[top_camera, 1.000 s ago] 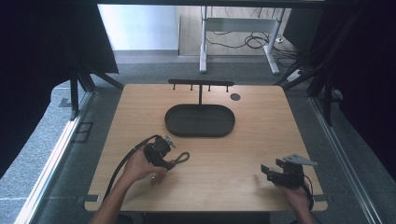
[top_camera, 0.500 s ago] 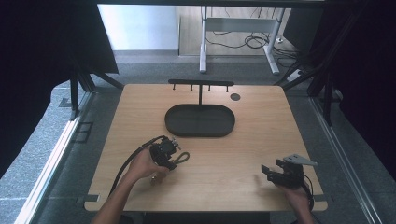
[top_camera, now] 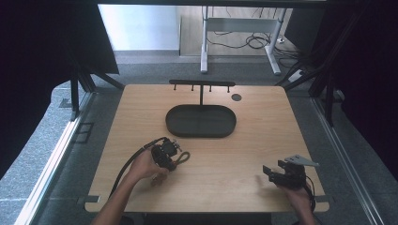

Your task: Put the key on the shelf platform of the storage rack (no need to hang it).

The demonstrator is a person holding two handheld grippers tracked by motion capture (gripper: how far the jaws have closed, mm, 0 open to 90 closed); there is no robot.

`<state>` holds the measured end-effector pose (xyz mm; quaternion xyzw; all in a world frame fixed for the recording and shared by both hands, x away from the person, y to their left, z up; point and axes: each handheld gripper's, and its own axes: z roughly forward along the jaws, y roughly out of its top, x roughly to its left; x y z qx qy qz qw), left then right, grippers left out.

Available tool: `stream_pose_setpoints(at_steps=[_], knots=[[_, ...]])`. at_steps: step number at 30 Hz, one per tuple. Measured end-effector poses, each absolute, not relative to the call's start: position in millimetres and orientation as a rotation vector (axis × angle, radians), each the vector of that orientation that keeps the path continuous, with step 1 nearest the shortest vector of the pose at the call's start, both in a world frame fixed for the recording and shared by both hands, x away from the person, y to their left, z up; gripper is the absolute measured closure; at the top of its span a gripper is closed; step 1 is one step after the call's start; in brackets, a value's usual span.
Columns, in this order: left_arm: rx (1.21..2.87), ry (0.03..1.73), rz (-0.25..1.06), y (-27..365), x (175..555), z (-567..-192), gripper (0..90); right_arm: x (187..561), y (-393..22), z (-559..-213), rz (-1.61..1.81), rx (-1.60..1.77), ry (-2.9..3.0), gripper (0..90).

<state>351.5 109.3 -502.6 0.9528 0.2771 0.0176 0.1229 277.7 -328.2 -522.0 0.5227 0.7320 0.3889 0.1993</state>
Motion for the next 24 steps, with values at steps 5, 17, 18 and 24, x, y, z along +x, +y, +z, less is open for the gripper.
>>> stream_pose_setpoints(at_steps=[5,17,18,24], knots=[[2.759,0.826,0.047,111,352,-503,66.8,278,-327,-523,1.073,1.465,2.052,26.6],[2.691,0.834,0.066,120,347,-484,67.1,278,-328,-524,1.072,1.470,2.059,27.9],[2.679,0.835,0.066,121,346,-482,67.1,278,-327,-524,1.071,1.469,2.061,27.8],[2.630,0.845,0.071,127,341,-470,67.1,278,-326,-525,1.068,1.465,2.062,27.8]])
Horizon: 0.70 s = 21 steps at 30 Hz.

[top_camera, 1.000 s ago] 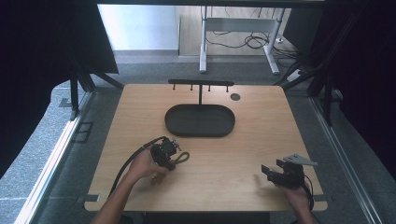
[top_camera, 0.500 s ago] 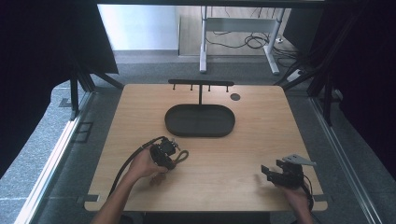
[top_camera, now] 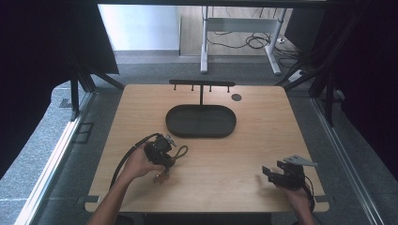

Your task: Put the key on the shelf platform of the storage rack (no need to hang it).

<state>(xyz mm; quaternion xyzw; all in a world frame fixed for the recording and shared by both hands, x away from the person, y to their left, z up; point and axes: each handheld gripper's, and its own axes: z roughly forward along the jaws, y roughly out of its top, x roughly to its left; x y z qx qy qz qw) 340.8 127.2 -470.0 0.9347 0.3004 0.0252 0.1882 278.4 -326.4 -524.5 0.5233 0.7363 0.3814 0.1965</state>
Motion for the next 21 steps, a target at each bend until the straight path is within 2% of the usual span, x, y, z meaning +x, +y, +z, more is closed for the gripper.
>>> stream_pose_setpoints(at_steps=[9,21], knots=[[2.590,0.759,0.133,125,329,-430,67.1,278,-325,-524,1.061,1.470,2.066,27.9],[2.548,0.765,0.171,128,327,-411,67.1,278,-327,-524,1.066,1.475,2.060,27.8]])
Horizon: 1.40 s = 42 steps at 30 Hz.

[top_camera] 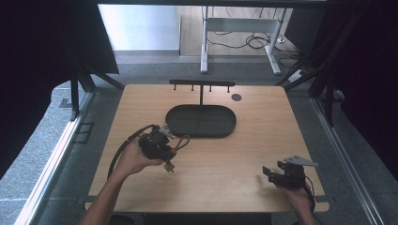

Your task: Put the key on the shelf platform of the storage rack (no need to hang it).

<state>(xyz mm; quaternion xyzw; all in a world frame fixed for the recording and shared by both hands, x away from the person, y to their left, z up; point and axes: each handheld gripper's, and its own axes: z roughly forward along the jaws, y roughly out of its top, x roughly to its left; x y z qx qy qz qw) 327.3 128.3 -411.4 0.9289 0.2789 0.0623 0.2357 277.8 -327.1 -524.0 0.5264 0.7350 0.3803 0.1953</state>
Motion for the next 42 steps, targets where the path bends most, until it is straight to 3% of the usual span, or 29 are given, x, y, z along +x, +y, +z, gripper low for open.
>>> stream_pose_setpoints(at_steps=[42], knots=[[2.555,0.715,0.249,116,341,-377,67.1,280,-326,-529,1.041,1.468,2.083,27.8]])
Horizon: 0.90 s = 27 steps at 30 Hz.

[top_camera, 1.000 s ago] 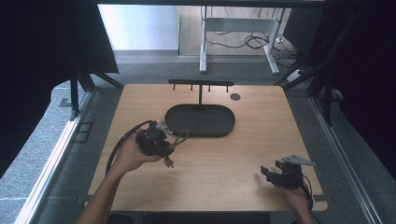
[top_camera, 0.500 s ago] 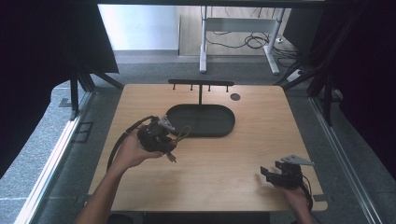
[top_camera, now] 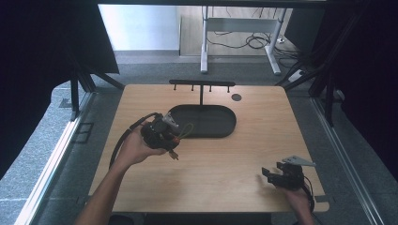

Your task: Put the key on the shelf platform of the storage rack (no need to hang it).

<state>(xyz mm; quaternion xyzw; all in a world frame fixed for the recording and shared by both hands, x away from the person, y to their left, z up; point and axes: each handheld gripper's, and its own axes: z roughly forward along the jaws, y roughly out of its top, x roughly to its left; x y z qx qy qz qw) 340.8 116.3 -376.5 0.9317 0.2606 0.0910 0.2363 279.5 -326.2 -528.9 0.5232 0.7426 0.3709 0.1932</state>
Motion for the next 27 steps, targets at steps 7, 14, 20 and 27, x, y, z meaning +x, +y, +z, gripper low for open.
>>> stream_pose_setpoints(at_steps=[7,14,20,27], knots=[[2.557,0.724,0.257,112,344,-375,67.0,280,-327,-530,1.037,1.471,2.086,27.8],[2.562,0.730,0.273,109,351,-377,67.1,280,-327,-530,1.035,1.476,2.088,27.8],[2.578,0.720,0.265,103,354,-376,67.0,280,-326,-531,1.030,1.476,2.091,27.8],[2.598,0.711,0.259,98,358,-376,67.0,280,-325,-532,1.024,1.473,2.099,27.8]])
